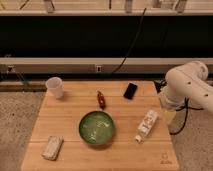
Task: Push the ceramic bowl across the table
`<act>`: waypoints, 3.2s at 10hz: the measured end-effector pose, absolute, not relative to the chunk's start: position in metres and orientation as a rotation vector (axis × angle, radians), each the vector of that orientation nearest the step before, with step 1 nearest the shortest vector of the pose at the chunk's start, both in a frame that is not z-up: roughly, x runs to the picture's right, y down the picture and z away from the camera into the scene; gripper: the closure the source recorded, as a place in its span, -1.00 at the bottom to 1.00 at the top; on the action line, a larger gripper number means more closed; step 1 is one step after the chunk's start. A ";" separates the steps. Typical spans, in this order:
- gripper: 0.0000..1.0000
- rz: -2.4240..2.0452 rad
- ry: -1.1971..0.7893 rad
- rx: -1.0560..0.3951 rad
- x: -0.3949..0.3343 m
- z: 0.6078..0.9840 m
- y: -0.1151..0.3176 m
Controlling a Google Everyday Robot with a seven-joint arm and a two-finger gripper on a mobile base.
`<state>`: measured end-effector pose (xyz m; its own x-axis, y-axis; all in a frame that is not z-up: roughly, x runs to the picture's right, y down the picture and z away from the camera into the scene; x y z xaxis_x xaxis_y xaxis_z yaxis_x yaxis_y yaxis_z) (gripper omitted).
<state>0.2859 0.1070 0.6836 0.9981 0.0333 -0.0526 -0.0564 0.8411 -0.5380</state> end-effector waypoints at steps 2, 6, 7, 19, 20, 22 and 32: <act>-0.60 0.047 0.042 -0.570 0.286 0.684 0.107; -0.60 0.048 0.042 -0.570 0.286 0.684 0.107; -0.60 0.047 0.042 -0.570 0.286 0.684 0.107; -0.60 0.006 0.025 -0.571 0.256 0.693 0.119; -0.60 -0.001 0.024 -0.570 0.254 0.693 0.121; -0.60 -0.018 0.025 -0.569 0.254 0.696 0.124; -0.60 -0.104 0.005 -0.589 0.195 0.742 0.159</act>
<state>0.1948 0.1589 0.7419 0.9947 -0.0994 0.0254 0.0968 0.8267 -0.5543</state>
